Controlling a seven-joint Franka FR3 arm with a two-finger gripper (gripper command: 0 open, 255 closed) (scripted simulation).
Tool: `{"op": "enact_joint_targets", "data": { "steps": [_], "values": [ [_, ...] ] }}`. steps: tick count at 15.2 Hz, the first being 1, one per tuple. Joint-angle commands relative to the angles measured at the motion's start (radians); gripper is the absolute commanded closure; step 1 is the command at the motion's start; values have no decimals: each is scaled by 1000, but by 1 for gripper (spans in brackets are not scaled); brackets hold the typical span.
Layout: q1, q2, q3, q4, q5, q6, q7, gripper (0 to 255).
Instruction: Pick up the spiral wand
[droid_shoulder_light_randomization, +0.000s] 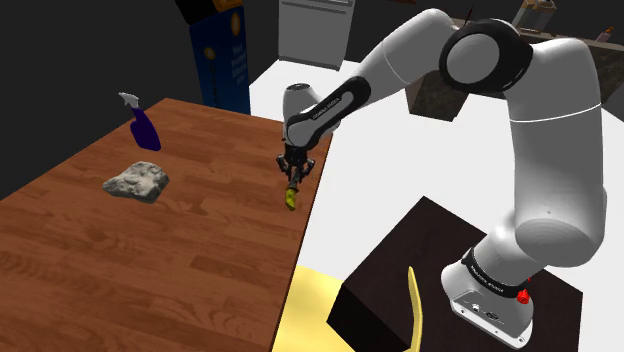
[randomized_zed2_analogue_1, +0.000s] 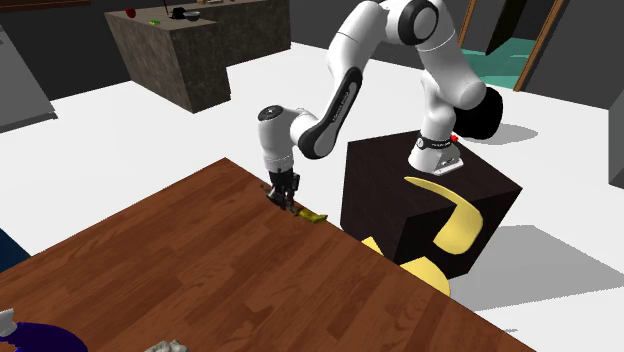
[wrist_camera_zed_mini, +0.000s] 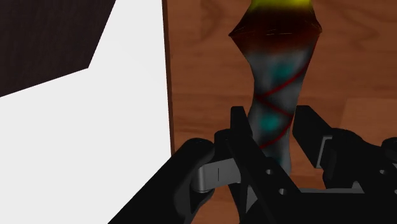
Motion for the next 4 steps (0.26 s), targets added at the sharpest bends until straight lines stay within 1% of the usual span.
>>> {"op": "enact_joint_targets", "data": {
  "steps": [1,4],
  "values": [
    [-4,-27,4,-11,4,-17,-3,255],
    [-5,-39,5,-13,6,-27,-4,255]
  ]
}}
